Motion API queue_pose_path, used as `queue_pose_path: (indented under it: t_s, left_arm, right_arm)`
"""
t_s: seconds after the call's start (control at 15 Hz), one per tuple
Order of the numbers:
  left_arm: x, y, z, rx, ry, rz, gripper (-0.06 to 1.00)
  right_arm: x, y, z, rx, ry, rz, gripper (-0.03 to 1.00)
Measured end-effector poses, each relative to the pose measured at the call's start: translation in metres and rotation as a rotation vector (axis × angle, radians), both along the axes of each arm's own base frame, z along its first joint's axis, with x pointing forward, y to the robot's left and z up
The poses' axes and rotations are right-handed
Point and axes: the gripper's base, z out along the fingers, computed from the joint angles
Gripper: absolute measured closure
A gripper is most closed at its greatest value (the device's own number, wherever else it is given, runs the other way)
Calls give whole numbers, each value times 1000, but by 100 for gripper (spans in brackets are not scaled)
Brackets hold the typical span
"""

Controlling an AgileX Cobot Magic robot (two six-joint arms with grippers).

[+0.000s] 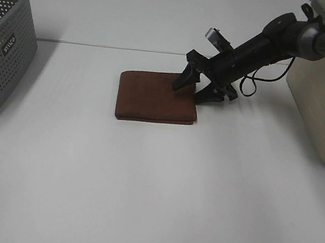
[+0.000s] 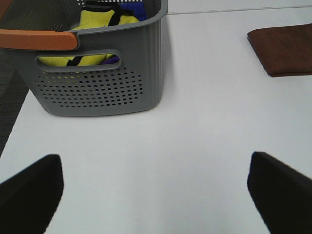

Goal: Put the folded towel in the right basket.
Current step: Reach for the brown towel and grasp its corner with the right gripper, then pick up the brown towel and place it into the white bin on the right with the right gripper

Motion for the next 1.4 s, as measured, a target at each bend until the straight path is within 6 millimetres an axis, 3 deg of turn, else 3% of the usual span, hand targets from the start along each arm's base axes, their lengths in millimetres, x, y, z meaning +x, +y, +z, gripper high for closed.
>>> queue_pose_path:
  t_s: [0.13,0.27,0.33,0.53,0.73,1.0,1.2,1.4]
  left_arm:
    - [0,0,0,0,0,0,-3]
    - [0,0,0,0,0,0,-3]
    - [0,0,0,0,0,0,-3]
    - [0,0,0,0,0,0,-3]
    - [0,0,0,0,0,0,-3]
    - [0,0,0,0,0,0,-3]
    - [0,0,0,0,0,0,-3]
    - [0,0,0,0,0,0,-3]
  right_arm:
    - [0,5,-5,22,-11,11,46]
    - [0,4,-11,4,-19,11,83]
    - [0,4,-11,2,-20,12,89]
    - [0,4,-8,4,-29,21,89]
    - [2,7,45,38,-127,91,89]
    - [-5,7,154,72,-331,155,89]
    - [-21,-7,223,-71,-477,175,89]
    - [-38,-38,282,-222,-597,94,89]
